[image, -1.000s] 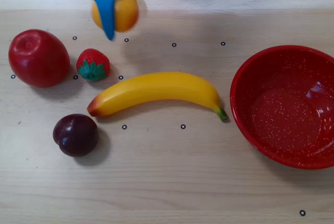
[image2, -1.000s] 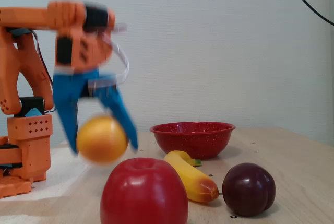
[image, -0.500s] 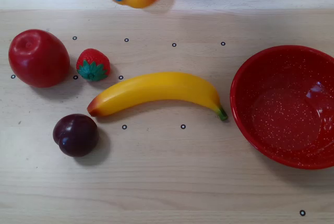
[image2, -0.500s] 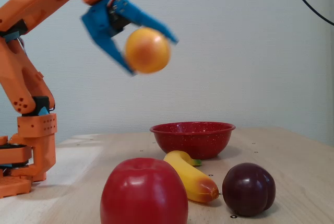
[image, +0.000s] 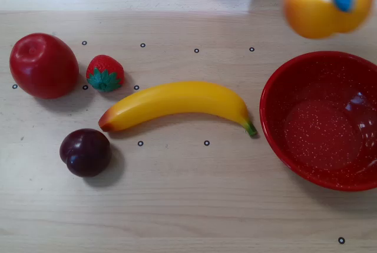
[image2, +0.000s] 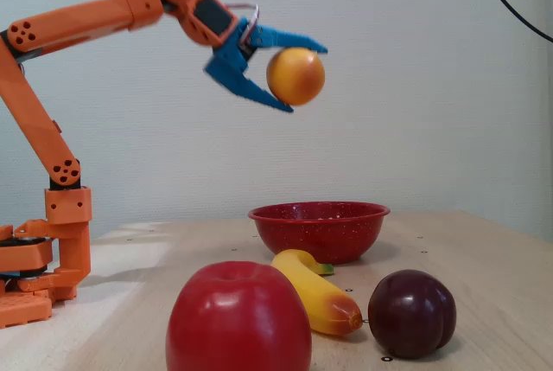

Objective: Put the peach in the red bowl.

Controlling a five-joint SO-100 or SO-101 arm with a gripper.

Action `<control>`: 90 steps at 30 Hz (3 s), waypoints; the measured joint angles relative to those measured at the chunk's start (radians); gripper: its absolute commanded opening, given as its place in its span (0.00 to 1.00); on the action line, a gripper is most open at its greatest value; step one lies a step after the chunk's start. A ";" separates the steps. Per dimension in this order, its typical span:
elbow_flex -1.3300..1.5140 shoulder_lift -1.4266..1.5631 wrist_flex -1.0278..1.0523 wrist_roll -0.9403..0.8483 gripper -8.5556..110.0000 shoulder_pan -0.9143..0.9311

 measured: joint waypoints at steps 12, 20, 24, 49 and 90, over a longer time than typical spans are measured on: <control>0.193 -0.265 -0.258 0.247 0.20 0.044; 0.190 -0.351 -0.103 0.281 0.46 0.058; 0.163 -0.362 -0.083 0.284 0.49 0.058; -0.161 -0.167 0.149 0.094 0.07 -0.199; 1.448 1.262 -0.262 0.169 0.07 -0.503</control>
